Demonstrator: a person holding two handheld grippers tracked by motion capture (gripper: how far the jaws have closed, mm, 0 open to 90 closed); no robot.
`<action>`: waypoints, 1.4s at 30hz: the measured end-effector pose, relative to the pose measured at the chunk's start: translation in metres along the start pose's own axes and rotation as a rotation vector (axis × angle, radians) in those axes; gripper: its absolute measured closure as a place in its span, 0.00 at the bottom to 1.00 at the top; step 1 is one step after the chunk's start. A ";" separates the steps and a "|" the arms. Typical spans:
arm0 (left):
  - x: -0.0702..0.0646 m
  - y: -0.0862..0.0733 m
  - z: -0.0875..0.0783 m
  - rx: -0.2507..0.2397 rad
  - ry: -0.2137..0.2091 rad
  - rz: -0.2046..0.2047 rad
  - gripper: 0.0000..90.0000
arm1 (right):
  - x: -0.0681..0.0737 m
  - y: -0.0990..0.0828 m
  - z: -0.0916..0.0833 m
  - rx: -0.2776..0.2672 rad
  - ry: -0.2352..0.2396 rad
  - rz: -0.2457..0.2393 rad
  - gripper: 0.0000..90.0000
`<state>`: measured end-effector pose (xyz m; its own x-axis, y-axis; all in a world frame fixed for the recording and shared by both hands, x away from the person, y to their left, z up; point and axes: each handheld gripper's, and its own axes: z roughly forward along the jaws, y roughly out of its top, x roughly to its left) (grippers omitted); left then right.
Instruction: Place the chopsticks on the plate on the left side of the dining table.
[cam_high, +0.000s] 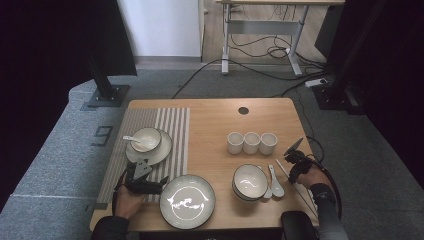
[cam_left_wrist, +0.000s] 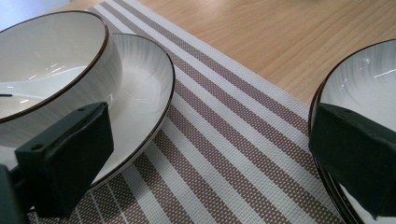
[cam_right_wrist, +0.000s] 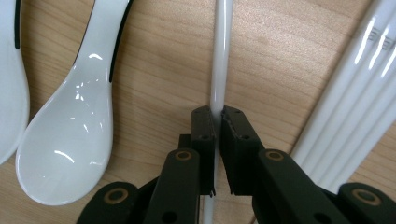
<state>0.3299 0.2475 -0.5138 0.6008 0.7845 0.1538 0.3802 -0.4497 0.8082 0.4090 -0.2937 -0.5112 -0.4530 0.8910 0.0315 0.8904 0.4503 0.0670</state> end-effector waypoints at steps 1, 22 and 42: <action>0.000 0.000 0.000 -0.001 0.001 0.000 0.00 | 0.000 0.000 0.000 0.001 -0.001 0.002 0.93; 0.001 0.000 -0.001 -0.007 -0.007 -0.009 0.00 | 0.002 -0.014 -0.024 -0.120 0.020 0.015 0.94; 0.002 0.003 -0.004 -0.010 -0.031 -0.010 0.00 | 0.028 -0.003 -0.075 -0.217 -0.011 -0.090 0.94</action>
<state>0.3294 0.2493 -0.5089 0.6189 0.7750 0.1280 0.3791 -0.4374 0.8154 0.3900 -0.2750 -0.4360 -0.5284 0.8490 0.0051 0.8152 0.5057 0.2823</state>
